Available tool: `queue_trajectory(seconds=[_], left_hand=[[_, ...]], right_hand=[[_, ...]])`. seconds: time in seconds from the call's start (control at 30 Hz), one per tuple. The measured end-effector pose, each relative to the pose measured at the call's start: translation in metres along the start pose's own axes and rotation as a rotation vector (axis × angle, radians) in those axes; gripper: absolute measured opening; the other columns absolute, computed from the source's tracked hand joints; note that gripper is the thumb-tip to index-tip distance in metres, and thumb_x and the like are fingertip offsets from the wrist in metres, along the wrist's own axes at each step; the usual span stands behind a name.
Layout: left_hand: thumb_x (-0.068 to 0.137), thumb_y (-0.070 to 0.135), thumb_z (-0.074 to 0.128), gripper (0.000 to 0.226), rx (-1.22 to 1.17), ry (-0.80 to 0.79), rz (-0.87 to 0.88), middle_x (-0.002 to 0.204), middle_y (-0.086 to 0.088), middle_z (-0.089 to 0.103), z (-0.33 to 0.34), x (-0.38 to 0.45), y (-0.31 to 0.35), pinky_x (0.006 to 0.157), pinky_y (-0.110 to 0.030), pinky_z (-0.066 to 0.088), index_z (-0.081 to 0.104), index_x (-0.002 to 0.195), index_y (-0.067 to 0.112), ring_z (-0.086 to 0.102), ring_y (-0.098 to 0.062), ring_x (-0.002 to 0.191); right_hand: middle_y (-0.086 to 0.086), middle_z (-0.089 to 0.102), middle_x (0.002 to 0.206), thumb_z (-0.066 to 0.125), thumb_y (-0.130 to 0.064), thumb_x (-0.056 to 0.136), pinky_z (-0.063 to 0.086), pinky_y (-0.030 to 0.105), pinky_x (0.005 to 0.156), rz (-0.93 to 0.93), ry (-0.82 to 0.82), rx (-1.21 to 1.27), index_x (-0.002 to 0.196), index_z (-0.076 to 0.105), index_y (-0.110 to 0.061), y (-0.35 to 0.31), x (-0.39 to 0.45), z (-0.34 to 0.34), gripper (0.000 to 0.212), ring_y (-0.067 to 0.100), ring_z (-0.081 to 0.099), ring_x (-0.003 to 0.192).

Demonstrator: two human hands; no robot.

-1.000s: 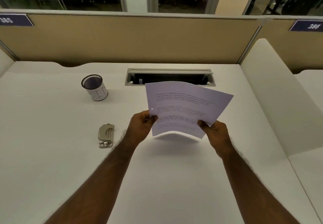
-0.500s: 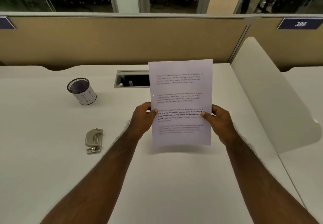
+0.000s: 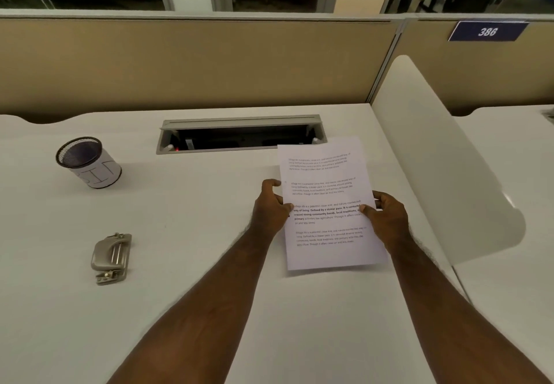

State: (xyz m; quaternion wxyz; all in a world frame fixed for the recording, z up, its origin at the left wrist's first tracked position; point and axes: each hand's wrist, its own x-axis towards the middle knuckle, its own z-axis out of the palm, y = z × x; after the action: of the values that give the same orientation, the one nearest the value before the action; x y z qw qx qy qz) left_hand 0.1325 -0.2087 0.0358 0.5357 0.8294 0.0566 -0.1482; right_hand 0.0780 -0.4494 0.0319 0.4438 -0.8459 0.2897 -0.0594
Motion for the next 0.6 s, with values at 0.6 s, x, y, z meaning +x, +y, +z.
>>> queue_trajectory(seconds=[0.6], left_hand=[[0.086, 0.03, 0.065, 0.052, 0.567, -0.079, 0.104, 0.128, -0.008, 0.05, 0.028, 0.02, -0.017, 0.097, -0.041, 0.045, 0.047, 0.134, 0.021, 0.051, -0.029, 0.118]], right_hand=[[0.008, 0.067, 0.12, 0.066, -0.023, 0.085, 0.052, 0.038, 0.087, 0.041, -0.02, -0.21, 0.127, 0.055, -0.018, 0.03, 0.017, 0.018, 0.044, 0.029, 0.065, 0.102]])
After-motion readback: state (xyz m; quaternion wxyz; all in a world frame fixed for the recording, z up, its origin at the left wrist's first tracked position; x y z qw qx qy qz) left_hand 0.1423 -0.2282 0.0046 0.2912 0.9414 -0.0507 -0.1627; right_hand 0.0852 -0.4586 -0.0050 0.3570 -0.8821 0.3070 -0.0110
